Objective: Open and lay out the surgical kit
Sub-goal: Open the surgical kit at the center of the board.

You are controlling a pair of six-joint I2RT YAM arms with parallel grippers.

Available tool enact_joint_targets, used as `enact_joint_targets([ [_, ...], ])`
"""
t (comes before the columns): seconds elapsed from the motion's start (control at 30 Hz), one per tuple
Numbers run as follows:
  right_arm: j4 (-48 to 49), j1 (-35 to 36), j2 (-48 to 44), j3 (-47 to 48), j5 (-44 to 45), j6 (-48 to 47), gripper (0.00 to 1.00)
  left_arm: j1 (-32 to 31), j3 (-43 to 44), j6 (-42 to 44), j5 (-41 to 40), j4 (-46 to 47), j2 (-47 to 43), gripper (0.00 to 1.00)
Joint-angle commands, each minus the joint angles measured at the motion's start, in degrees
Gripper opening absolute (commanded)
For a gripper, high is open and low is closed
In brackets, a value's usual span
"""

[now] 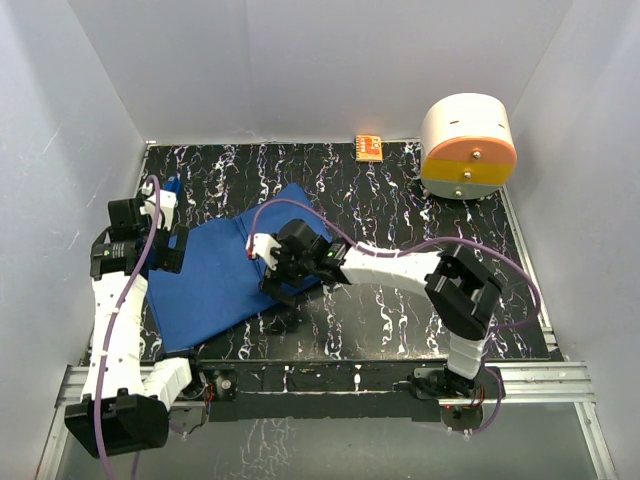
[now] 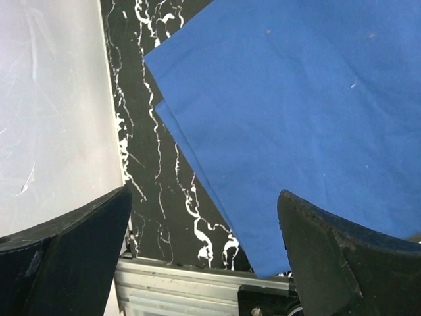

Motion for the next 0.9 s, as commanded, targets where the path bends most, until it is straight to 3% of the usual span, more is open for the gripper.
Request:
enact_joint_targets([
  [0.0, 0.0, 2.5, 2.4, 4.3, 7.3, -3.8, 0.93, 0.3, 2.4, -2.4, 3.7, 1.9, 2.3, 0.91],
  [0.13, -2.6, 3.2, 5.6, 7.7, 8.4, -4.2, 0.82, 0.3, 2.9, -3.0, 6.4, 2.6, 3.6, 0.91],
  [0.47, -3.6, 3.2, 6.7, 8.7, 10.7, -4.0, 0.39, 0.3, 1.6, -3.6, 9.6, 4.6, 4.7, 0.91],
  [0.67, -5.1, 2.0, 1.6, 8.4, 9.2, -3.2, 0.19, 0.3, 0.6, -2.1, 13.3, 5.8, 7.6, 0.91],
  [0.87, -5.9, -5.7, -8.2, 7.4, 3.4, -0.8, 0.09, 0.3, 1.0, -0.7, 15.4, 8.3, 11.9, 0.91],
])
